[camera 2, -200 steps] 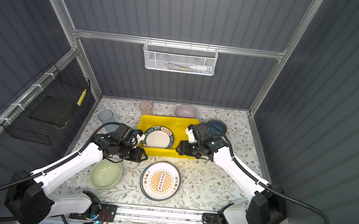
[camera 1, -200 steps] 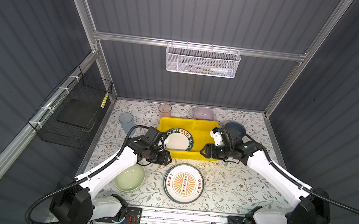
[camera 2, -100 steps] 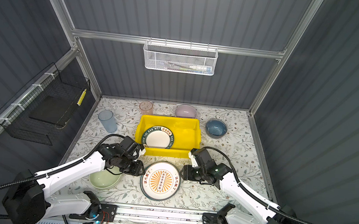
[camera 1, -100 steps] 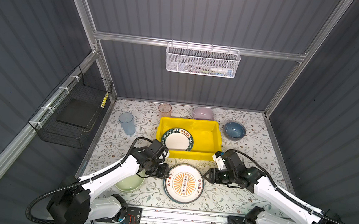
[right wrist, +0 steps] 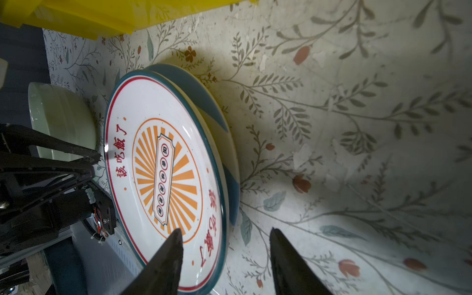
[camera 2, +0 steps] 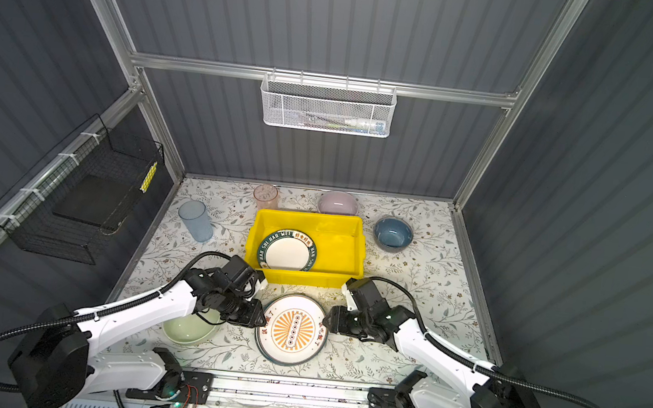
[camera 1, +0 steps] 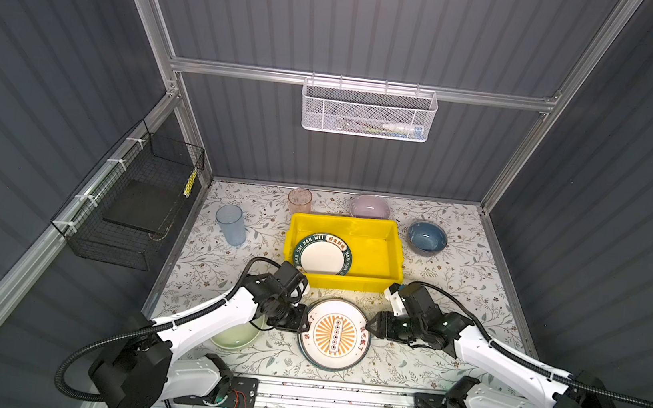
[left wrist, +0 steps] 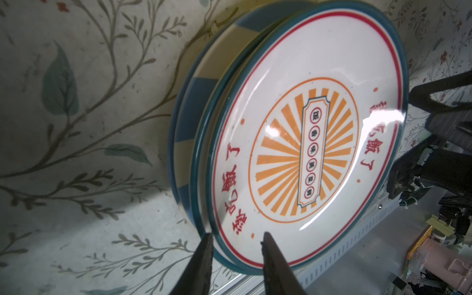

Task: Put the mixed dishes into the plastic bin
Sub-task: 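Move both grippers back to the plate stack and grip the orange sunburst plate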

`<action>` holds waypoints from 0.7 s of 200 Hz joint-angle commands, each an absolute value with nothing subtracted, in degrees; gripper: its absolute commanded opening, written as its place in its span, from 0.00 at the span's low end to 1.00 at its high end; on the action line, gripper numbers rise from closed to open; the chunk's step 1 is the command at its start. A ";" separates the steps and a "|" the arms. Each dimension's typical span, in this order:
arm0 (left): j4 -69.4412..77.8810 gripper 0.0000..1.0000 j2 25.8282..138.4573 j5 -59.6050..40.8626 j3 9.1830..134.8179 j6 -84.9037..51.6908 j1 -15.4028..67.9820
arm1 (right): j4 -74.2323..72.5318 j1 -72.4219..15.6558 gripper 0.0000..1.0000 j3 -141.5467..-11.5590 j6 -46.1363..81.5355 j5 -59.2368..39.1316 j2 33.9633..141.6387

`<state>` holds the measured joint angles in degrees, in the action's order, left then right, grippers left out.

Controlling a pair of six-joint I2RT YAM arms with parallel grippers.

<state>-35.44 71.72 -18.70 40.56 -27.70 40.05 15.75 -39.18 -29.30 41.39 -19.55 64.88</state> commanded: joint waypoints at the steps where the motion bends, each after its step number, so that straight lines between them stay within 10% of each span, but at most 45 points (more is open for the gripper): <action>1: -34.01 0.34 73.01 -20.43 39.77 -27.95 40.43 | 13.66 -39.60 0.56 -28.25 42.54 -21.75 66.39; 140: -29.74 0.32 78.55 -20.67 40.07 -28.65 41.04 | 10.02 -39.72 0.50 -27.16 44.12 -24.52 68.51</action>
